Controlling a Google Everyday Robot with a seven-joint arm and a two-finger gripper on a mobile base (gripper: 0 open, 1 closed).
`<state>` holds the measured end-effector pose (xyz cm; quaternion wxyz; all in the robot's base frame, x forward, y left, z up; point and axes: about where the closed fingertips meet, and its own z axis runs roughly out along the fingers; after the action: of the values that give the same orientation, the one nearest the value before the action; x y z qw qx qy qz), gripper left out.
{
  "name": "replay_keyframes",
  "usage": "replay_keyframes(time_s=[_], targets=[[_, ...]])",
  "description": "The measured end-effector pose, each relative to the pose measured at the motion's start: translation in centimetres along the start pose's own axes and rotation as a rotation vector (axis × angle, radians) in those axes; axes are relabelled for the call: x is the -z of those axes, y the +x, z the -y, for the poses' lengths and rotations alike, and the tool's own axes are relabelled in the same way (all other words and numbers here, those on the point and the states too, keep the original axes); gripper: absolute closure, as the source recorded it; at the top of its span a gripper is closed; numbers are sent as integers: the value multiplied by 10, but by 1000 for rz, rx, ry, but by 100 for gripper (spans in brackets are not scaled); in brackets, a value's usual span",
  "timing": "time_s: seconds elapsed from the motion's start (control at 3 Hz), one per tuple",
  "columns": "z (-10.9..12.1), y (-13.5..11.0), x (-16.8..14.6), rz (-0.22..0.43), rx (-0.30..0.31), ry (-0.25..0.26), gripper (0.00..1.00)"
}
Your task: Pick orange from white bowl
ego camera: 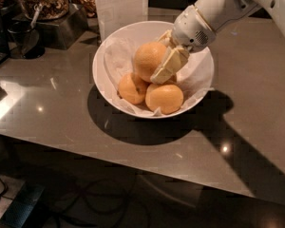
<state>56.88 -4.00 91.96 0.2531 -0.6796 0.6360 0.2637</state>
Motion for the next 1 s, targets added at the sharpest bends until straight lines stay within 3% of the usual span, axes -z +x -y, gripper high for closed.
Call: replay_keyframes(time_s=[0.33, 0.67, 1.0], targets=[[0, 0, 0, 0, 0, 0, 100], [-18, -3, 11, 45, 31, 46, 100], [-59, -17, 29, 155, 105, 123, 100]])
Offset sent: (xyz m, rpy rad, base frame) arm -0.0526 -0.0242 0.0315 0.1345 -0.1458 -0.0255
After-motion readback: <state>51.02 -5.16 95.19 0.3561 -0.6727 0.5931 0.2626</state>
